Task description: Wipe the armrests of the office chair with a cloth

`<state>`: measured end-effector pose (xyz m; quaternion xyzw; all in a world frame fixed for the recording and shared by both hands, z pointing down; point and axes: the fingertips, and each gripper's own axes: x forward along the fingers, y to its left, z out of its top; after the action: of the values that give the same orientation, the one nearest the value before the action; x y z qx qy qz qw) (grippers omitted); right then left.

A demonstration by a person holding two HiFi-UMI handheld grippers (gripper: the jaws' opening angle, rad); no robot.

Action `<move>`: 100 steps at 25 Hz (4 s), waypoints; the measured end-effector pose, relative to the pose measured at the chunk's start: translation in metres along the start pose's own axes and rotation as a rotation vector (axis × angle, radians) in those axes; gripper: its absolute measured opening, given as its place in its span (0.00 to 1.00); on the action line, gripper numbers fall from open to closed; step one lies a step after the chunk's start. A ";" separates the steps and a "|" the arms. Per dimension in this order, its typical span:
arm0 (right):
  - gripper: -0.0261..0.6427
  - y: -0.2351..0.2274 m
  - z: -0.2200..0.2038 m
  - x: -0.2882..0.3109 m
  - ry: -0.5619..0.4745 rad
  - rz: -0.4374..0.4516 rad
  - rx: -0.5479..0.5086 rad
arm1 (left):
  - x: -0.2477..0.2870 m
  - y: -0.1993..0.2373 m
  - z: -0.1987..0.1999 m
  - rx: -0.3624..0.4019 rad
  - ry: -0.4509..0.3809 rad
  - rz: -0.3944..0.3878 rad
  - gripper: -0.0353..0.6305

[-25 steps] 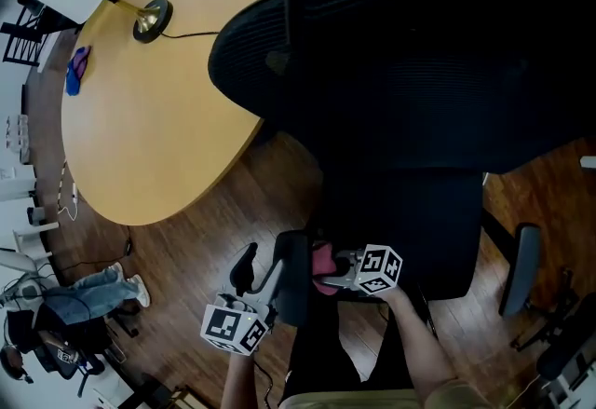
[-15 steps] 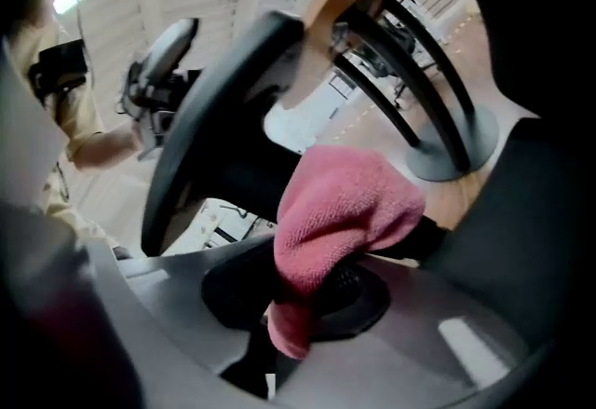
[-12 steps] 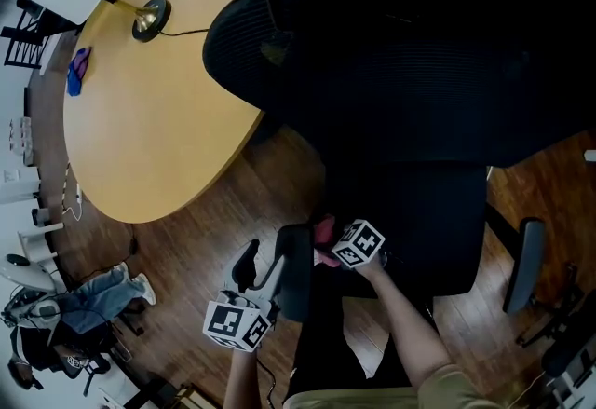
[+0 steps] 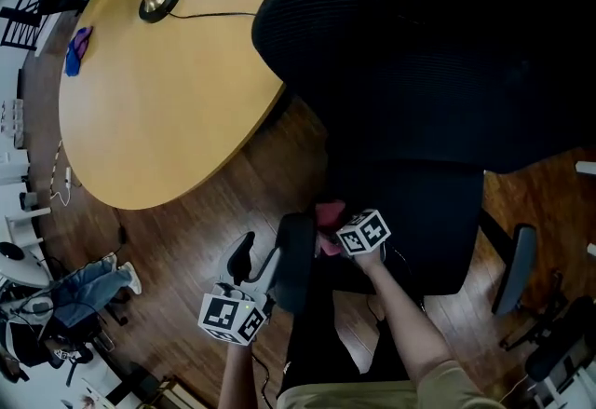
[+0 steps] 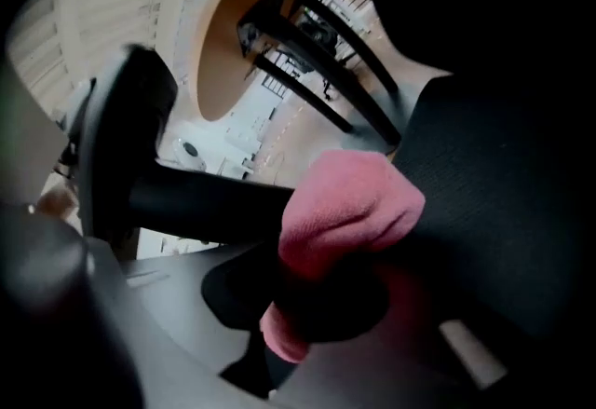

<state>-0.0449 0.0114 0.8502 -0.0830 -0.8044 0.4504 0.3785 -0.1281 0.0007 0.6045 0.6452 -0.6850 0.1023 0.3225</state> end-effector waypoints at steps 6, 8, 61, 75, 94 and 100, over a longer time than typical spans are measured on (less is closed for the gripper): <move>0.14 0.013 0.046 -0.112 -0.223 -0.105 -0.162 | -0.011 0.007 0.012 -0.061 -0.090 0.008 0.42; 0.14 0.031 0.069 -0.138 -0.241 -0.128 -0.273 | -0.017 0.016 0.019 -0.080 -0.109 0.017 0.42; 0.14 -0.014 0.007 0.080 1.829 0.095 -1.141 | -0.161 0.186 -0.157 -0.543 -0.262 0.305 0.41; 0.14 0.095 -0.032 0.076 1.701 0.584 -0.894 | -0.143 0.177 -0.158 -0.542 -0.244 0.278 0.41; 0.14 -0.047 -0.015 0.097 1.874 0.076 -1.095 | -0.139 0.179 -0.186 -0.589 -0.217 0.281 0.41; 0.14 0.018 -0.010 0.098 1.650 0.200 -0.861 | -0.139 0.180 -0.185 -0.583 -0.214 0.281 0.41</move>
<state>-0.1109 0.0749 0.8917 -0.5782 -0.3680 -0.0570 0.7260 -0.2470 0.2437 0.7172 0.4321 -0.7977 -0.1227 0.4023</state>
